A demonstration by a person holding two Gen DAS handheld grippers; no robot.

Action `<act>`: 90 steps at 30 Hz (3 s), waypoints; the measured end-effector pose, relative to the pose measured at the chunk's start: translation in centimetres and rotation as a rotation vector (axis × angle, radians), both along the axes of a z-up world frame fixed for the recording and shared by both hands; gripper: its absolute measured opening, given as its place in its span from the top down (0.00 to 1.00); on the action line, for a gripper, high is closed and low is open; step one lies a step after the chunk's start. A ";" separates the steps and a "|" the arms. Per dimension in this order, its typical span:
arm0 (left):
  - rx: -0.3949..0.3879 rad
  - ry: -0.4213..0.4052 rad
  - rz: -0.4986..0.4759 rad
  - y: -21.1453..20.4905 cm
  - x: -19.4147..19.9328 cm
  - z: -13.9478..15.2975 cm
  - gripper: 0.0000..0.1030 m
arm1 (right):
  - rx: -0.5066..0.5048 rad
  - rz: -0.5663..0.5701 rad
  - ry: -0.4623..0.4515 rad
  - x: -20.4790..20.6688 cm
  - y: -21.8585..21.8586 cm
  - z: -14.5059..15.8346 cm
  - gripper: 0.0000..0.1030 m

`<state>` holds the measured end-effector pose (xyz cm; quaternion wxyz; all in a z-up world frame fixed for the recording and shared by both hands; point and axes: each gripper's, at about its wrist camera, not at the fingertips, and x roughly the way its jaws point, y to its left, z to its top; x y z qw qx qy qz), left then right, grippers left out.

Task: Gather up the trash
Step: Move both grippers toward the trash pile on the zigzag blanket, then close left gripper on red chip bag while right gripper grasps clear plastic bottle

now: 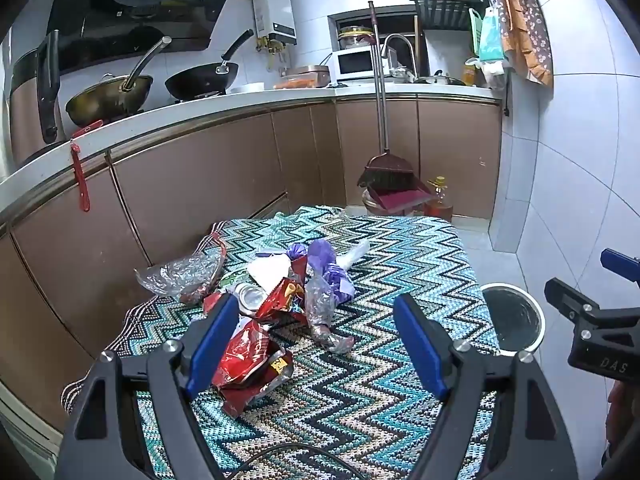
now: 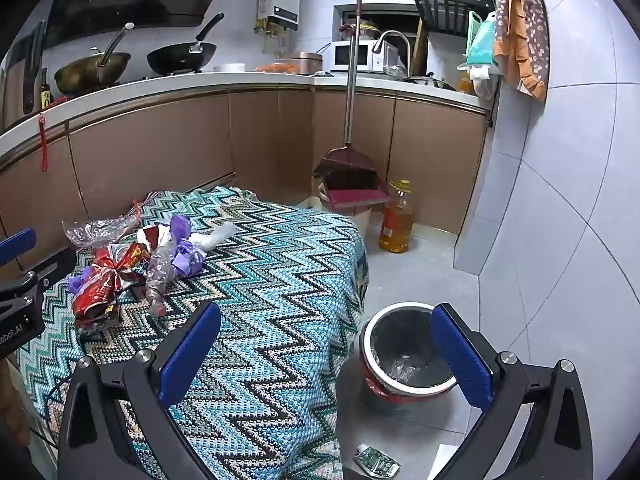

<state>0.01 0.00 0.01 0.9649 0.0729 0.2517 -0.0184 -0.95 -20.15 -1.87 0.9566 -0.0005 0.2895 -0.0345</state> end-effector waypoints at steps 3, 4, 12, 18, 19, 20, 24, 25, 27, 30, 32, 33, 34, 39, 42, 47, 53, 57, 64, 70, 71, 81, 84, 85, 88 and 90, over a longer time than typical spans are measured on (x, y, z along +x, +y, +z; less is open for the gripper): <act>0.000 0.000 0.001 -0.1 0.0 0.0 0.24 | 0.001 -0.002 0.000 0.1 -0.1 0.0 0.00; 0.001 0.000 0.001 -0.1 0.0 -0.1 0.24 | 0.001 -0.002 0.000 0.1 0.0 0.0 0.00; -0.004 0.007 -0.001 -0.5 0.0 -0.5 0.24 | 0.000 0.003 0.005 0.1 0.1 -0.2 0.00; -0.016 0.037 -0.007 -0.2 0.1 -0.5 0.24 | -0.001 0.007 0.012 0.1 0.3 -0.3 0.00; -0.018 0.042 -0.007 -0.2 0.1 -0.5 0.24 | -0.002 0.009 0.014 0.1 0.3 -0.3 0.00; -0.019 0.048 -0.006 -0.2 0.2 -0.6 0.24 | -0.003 0.011 0.015 0.1 0.4 -0.3 0.00; -0.007 0.033 -0.009 -0.1 0.2 -1.4 0.24 | -0.011 0.018 0.024 0.2 0.6 -0.5 0.00; -0.001 0.032 -0.011 -0.2 0.2 -1.6 0.24 | -0.014 0.020 0.027 0.2 0.7 -0.6 0.00; 0.002 0.036 -0.014 -0.2 0.4 -1.9 0.24 | -0.017 0.022 0.031 0.3 0.8 -0.7 0.00; 0.007 0.034 -0.019 -0.1 0.7 -2.2 0.24 | -0.023 0.025 0.037 0.5 0.9 -0.8 0.00; 0.004 0.039 -0.020 -0.1 0.8 -2.4 0.24 | -0.026 0.027 0.039 0.6 1.1 -0.8 0.00; 0.003 0.042 -0.021 0.0 0.9 -2.6 0.24 | -0.028 0.027 0.041 0.7 1.2 -0.9 0.00; 0.001 0.046 -0.022 0.0 1.0 -2.7 0.24 | -0.029 0.028 0.043 0.8 1.2 -1.0 0.00; 0.044 0.070 -0.025 0.0 1.3 -3.2 0.24 | -0.032 0.032 0.053 1.1 1.3 -1.2 0.00; 0.062 0.069 -0.025 0.1 1.5 -3.3 0.24 | -0.035 0.035 0.058 1.3 1.4 -1.3 0.00; 0.071 0.062 -0.024 0.1 1.8 -3.6 0.24 | -0.037 0.039 0.063 1.6 1.5 -1.6 0.00; 0.084 0.069 -0.023 0.2 2.1 -3.8 0.24 | -0.038 0.042 0.071 1.8 1.5 -1.8 0.00; 0.076 0.069 -0.023 0.2 2.1 -3.9 0.24 | -0.039 0.044 0.074 1.9 1.5 -1.9 0.00; 0.050 0.068 -0.013 0.5 2.2 -4.2 0.24 | -0.036 0.054 0.080 2.2 1.8 -2.1 0.00; -0.003 0.079 0.025 3.3 2.1 -4.3 0.24 | -0.019 0.102 0.092 3.2 2.5 -1.9 0.00; -0.021 0.086 0.033 4.4 2.2 -4.3 0.24 | -0.015 0.115 0.095 3.4 2.7 -1.9 0.00; -0.214 0.253 0.105 15.4 2.9 -6.6 0.24 | 0.208 0.394 0.207 8.2 6.3 -3.5 0.06; -0.238 0.273 0.088 17.0 3.2 -7.2 0.24 | 0.284 0.468 0.295 10.5 8.1 -5.5 0.16; -0.244 0.274 0.073 17.2 3.3 -7.3 0.24 | 0.293 0.486 0.323 11.2 8.8 -6.1 0.20; -0.232 0.284 0.012 16.7 4.3 -7.3 0.24 | 0.318 0.541 0.379 13.3 10.8 -7.4 0.30; -0.224 0.294 -0.014 16.5 5.5 -7.6 0.24 | 0.346 0.565 0.409 14.5 12.0 -8.2 0.31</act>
